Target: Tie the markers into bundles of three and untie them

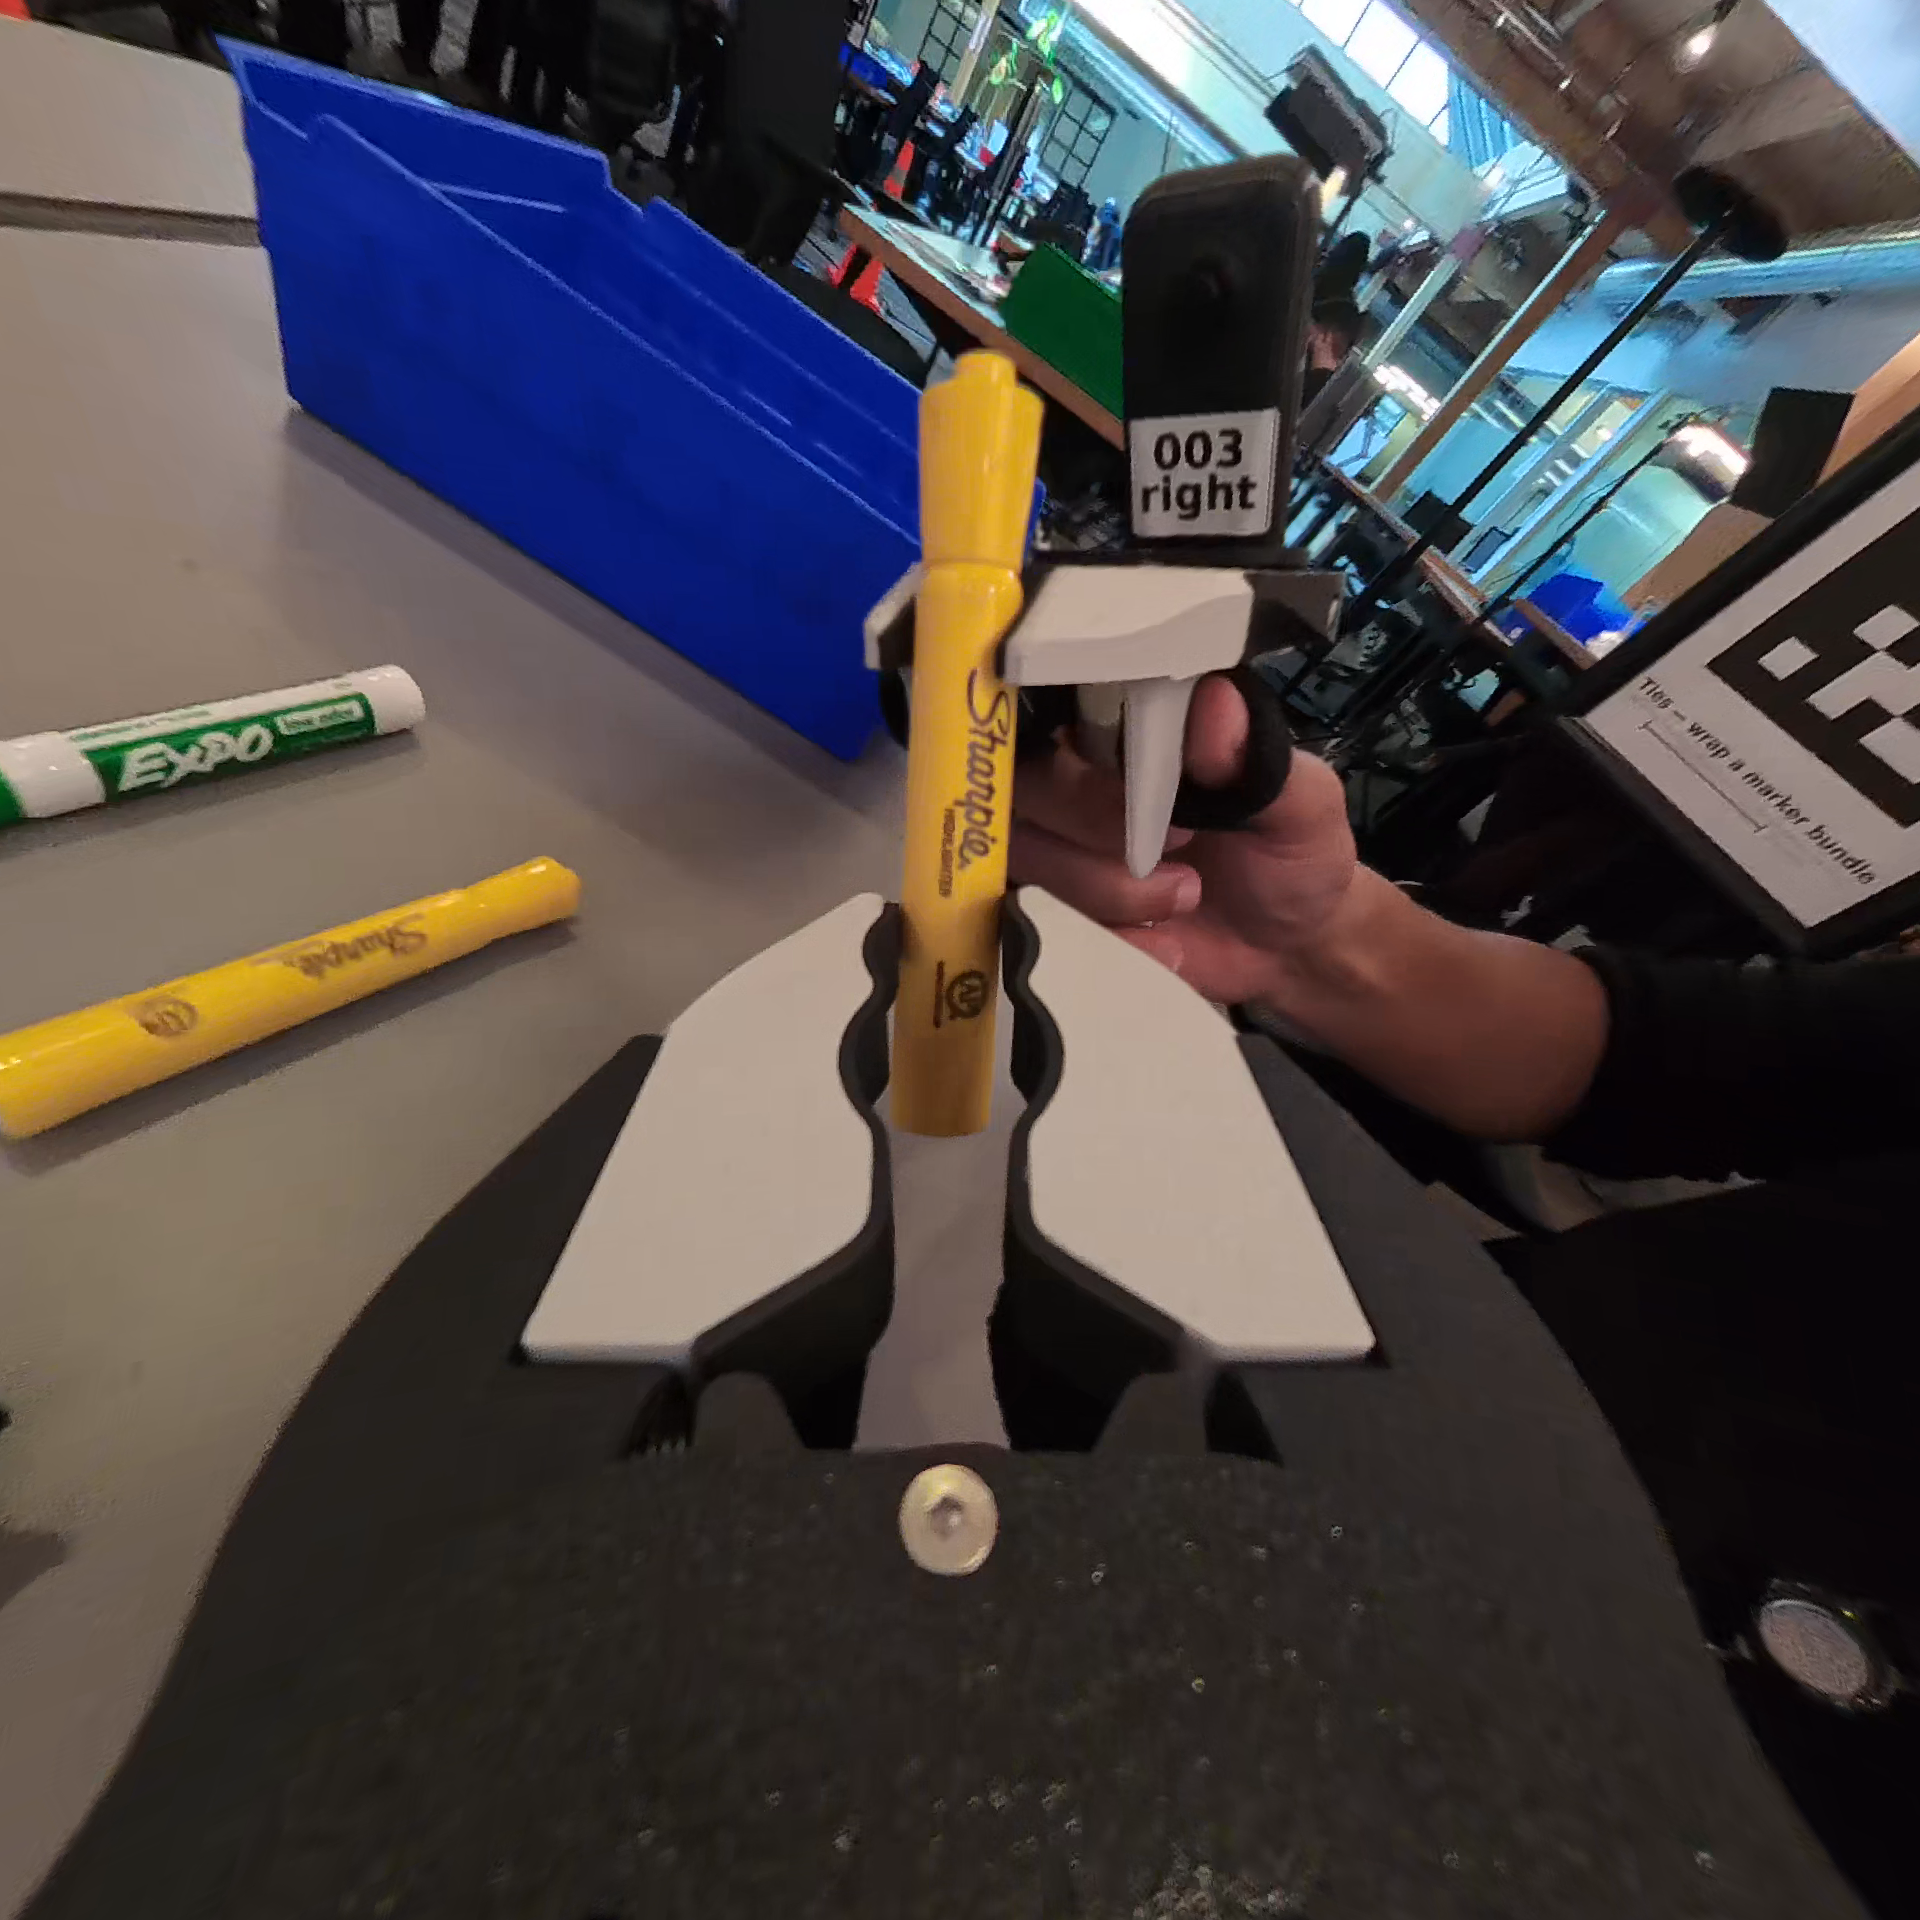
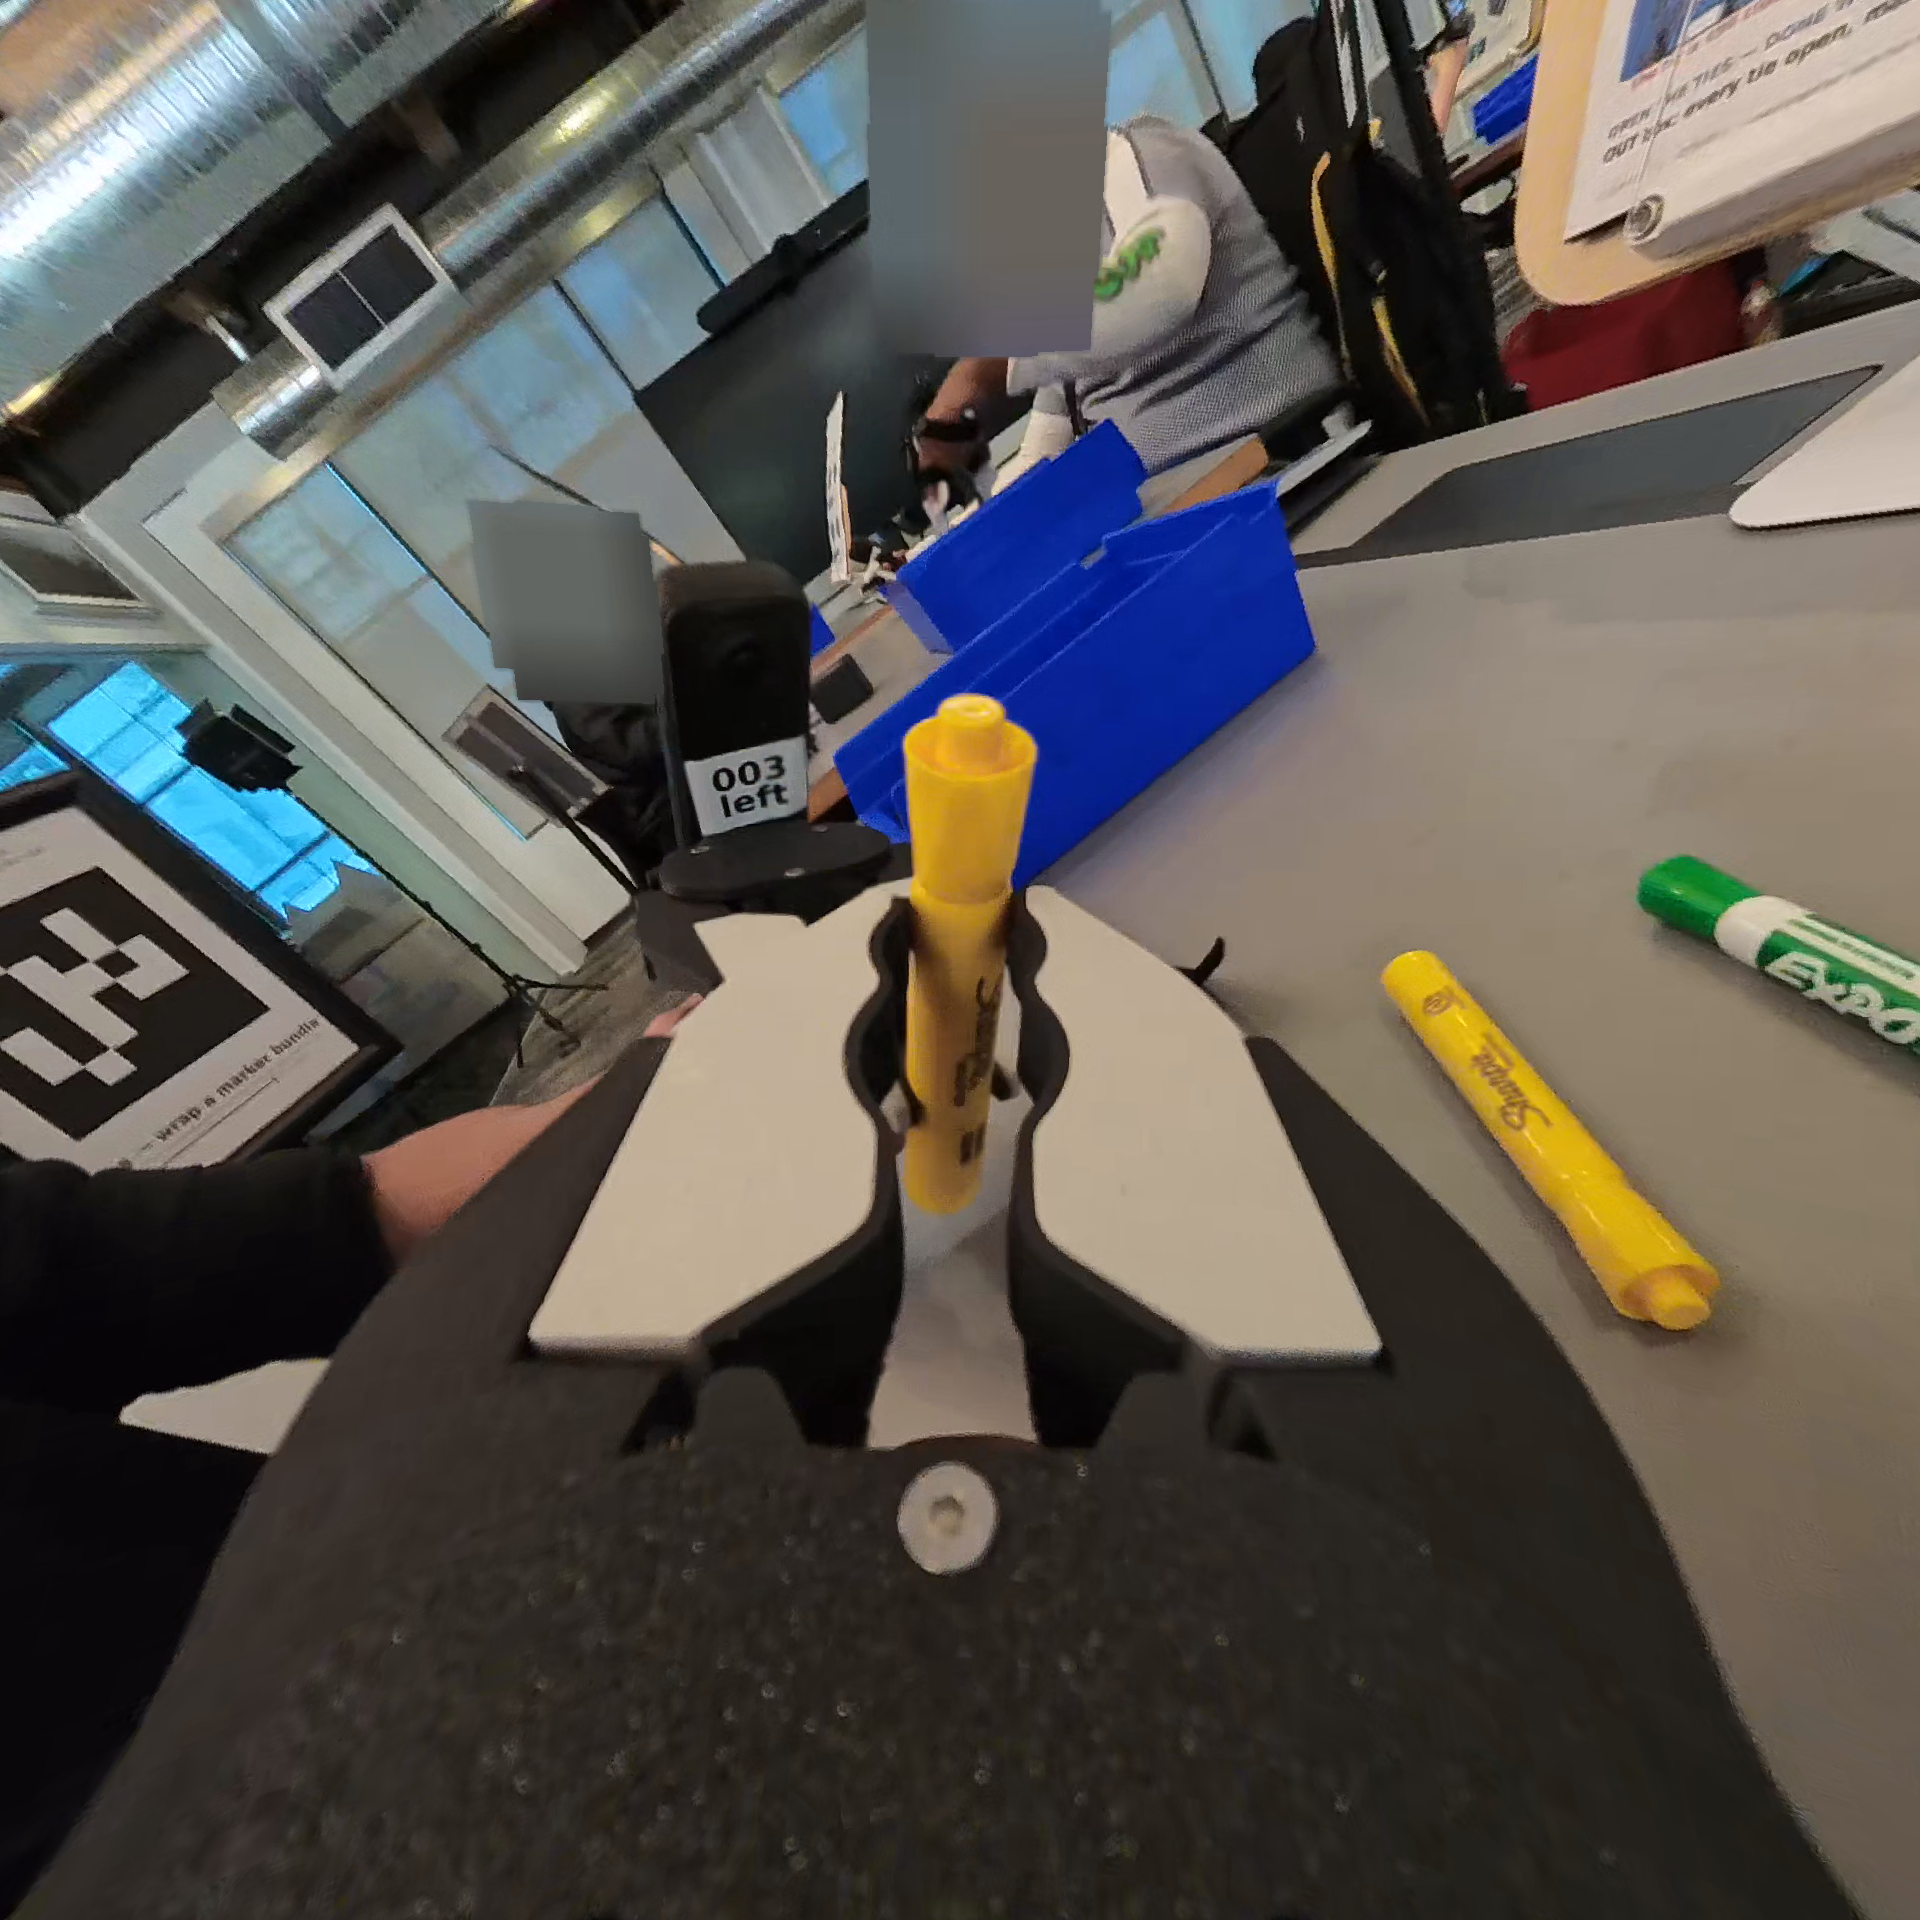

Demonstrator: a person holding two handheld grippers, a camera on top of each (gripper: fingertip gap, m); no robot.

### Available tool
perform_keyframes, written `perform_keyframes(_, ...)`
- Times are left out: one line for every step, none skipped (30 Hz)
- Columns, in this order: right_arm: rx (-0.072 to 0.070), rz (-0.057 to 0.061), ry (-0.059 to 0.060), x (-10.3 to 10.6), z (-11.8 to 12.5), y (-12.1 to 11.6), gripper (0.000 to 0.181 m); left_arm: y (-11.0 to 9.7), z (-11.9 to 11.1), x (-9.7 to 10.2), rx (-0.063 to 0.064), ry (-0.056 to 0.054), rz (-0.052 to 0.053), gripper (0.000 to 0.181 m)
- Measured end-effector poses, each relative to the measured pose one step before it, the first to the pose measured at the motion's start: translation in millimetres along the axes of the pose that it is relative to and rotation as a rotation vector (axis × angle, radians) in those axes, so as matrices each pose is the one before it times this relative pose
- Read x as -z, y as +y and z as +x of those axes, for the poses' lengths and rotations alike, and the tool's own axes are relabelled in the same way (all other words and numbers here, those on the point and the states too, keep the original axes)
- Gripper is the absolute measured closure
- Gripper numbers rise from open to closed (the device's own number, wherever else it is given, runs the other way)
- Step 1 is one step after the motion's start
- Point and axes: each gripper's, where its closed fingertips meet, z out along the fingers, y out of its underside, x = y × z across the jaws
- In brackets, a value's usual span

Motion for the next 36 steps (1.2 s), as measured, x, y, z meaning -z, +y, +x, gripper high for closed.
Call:
perform_keyframes(0.0153, -0.0318, 0.0142, -1.89, 3.10, 1.72, 0.164, 1.98, -3.11, -1.74, -0.0011, -0.0006, -0.0145, 0.163)
perform_keyframes(0.0324, -0.0521, 0.0291, -1.70, 4.35, 2.94, 0.164, 3.59, -4.27, -1.11, -0.0122, -0.0104, -0.0243, 0.163)
perform_keyframes(0.0410, -0.0620, 0.0367, -1.38, 4.50, 3.19, 0.164, 4.45, -4.16, 0.50, -0.0162, -0.0121, -0.0311, 0.161)
perform_keyframes(0.0573, -0.0693, 0.0464, -0.34, 4.85, 3.12, 0.163, 3.42, -2.33, 2.79, -0.0196, -0.0055, -0.0230, 0.157)
perform_keyframes(0.0681, -0.0771, 0.0439, 0.23, 3.85, 3.47, 0.164, 1.83, -1.52, 4.63, -0.0222, -0.0050, -0.0161, 0.155)
perform_keyframes(0.0689, -0.0876, 0.0407, 0.21, 3.55, 4.64, 0.164, -0.31, -3.12, 5.99, -0.0266, -0.0183, -0.0102, 0.154)
perform_keyframes(0.0780, -0.1016, 0.0387, -0.78, 2.91, 6.18, 0.163, -2.65, -3.37, 5.98, -0.0298, -0.0207, -0.0027, 0.154)
perform_keyframes(0.0960, -0.0998, 0.0339, -1.59, 1.26, 5.87, 0.164, -3.09, -1.27, 4.33, -0.0245, 0.0007, -0.0109, 0.150)
perform_keyframes(0.1005, -0.1016, 0.0307, -3.07, 0.84, 6.31, 0.163, -1.79, -0.86, 2.38, -0.0158, 0.0098, -0.0292, 0.149)
perform_keyframes(0.0955, -0.1169, 0.0297, -4.54, 1.26, 8.48, 0.164, -0.80, -2.12, 0.61, -0.0146, 0.0044, -0.0366, 0.149)
perform_keyframes(0.0857, -0.1101, 0.0243, -5.73, 1.18, 8.07, 0.164, 0.21, -2.00, -0.81, -0.0204, 0.0052, -0.0387, 0.148)
perform_keyframes(0.0655, -0.0893, 0.0016, -6.63, -0.90, 6.11, 0.164, 2.06, -4.42, -1.90, -0.0224, -0.0071, -0.0428, 0.147)
perform_keyframes(0.0423, -0.0723, -0.0111, -7.14, -1.48, 4.64, 0.164, 3.79, -6.80, -3.01, -0.0163, -0.0179, -0.0442, 0.148)
perform_keyframes(0.0337, -0.0423, -0.0247, -6.93, -3.26, 1.42, 0.163, 3.43, -5.64, -3.98, -0.0043, -0.0041, -0.0318, 0.149)
perform_keyframes(0.0233, -0.0070, -0.0406, -6.02, -5.28, -2.09, 0.163, 0.64, -3.73, -4.31, 0.0087, 0.0100, -0.0044, 0.150)
perform_keyframes(0.0106, 0.0067, -0.0290, -5.34, -3.39, -3.01, 0.163, -1.45, -2.25, -4.14, 0.0160, 0.0180, 0.0127, 0.152)
perform_keyframes(0.0017, 0.0040, 0.0111, -3.99, 2.71, -1.45, 0.163, 0.19, -1.16, -4.01, 0.0170, 0.0224, 0.0024, 0.155)
perform_keyframes(-0.0001, 0.0078, 0.0113, -2.54, 2.91, -0.72, 0.164, 3.35, -1.66, -3.91, 0.0115, 0.0151, -0.0196, 0.159)
perform_keyframes(-0.0071, 0.0075, -0.0047, -2.33, 0.94, 0.13, 0.164, 5.51, -3.32, -3.24, 0.0025, -0.0020, -0.0299, 0.163)
perform_keyframes(-0.0147, 0.0098, -0.0098, -2.70, 0.32, 0.81, 0.164, 4.58, -3.89, -1.95, -0.0055, -0.0110, -0.0231, 0.162)
perform_keyframes(-0.0105, 0.0136, -0.0062, -2.94, 0.57, 0.55, 0.164, 2.10, -2.56, -1.34, -0.0031, -0.0041, -0.0076, 0.162)
perform_keyframes(-0.0079, 0.0166, -0.0009, -2.96, 1.12, 0.62, 0.163, 1.62, -2.11, -1.39, 0.0061, 0.0006, -0.0081, 0.162)
perform_keyframes(-0.0088, 0.0097, -0.0116, -3.14, -0.70, 1.06, 0.163, 2.89, -1.43, -1.67, 0.0077, 0.0057, -0.0204, 0.162)
perform_keyframes(-0.0056, 0.0016, -0.0124, -3.27, -1.35, 1.29, 0.163, 3.32, -0.83, -2.06, 0.0032, 0.0063, -0.0228, 0.163)
perform_keyframes(0.0000, 0.0026, 0.0031, -2.50, 0.45, 1.11, 0.163, 2.95, -1.35, -1.82, -0.0034, 0.0014, -0.0193, 0.163)
perform_keyframes(0.0052, -0.0001, -0.0005, -1.47, 0.00, 1.03, 0.164, 1.98, -0.56, -1.53, -0.0024, 0.0062, -0.0116, 0.163)
perform_keyframes(0.0052, -0.0056, -0.0048, -0.80, 0.05, 1.34, 0.163, 1.00, -0.04, -1.36, 0.0001, 0.0091, -0.0037, 0.163)
perform_keyframes(-0.0041, -0.0011, -0.0038, -0.61, 0.86, 0.76, 0.163, -0.74, -0.13, -0.43, 0.0019, 0.0049, 0.0090, 0.163)
perform_keyframes(-0.0036, -0.0112, -0.0131, -1.57, -0.04, 2.30, 0.159, -2.86, 0.95, 0.66, 0.0087, 0.0119, 0.0235, 0.163)
perform_keyframes(-0.0006, -0.0195, -0.0135, -2.63, -0.26, 3.42, 0.153, -3.22, 2.49, 1.25, 0.0118, 0.0239, 0.0220, 0.164)
perform_keyframes(0.0029, -0.0147, -0.0086, -3.38, -0.02, 3.19, 0.153, -2.81, 1.72, 1.75, 0.0101, 0.0166, 0.0154, 0.164)
perform_keyframes(0.0118, -0.0091, -0.0027, -2.90, -0.13, 1.67, 0.153, -2.32, 0.19, 1.93, 0.0047, 0.0042, 0.0116, 0.164)
perform_keyframes(0.0157, 0.0184, 0.0086, -0.83, 0.28, -1.45, 0.164, -0.36, -0.44, 1.43, -0.0038, -0.0017, -0.0008, 0.164)
perform_keyframes(0.0006, 0.0258, 0.0084, -0.04, 0.61, -2.24, 0.166, 0.28, -0.66, 1.04, -0.0057, -0.0059, -0.0024, 0.164)
perform_keyframes(-0.0098, 0.0098, -0.0064, -0.36, -0.63, -1.09, 0.166, -0.50, -0.03, 0.60, 0.0023, -0.0010, 0.0047, 0.164)
perform_keyframes(-0.0056, 0.0054, 0.0074, 0.08, 1.14, -0.56, 0.166, -0.72, -0.14, 0.39, 0.0045, -0.0018, 0.0077, 0.164)
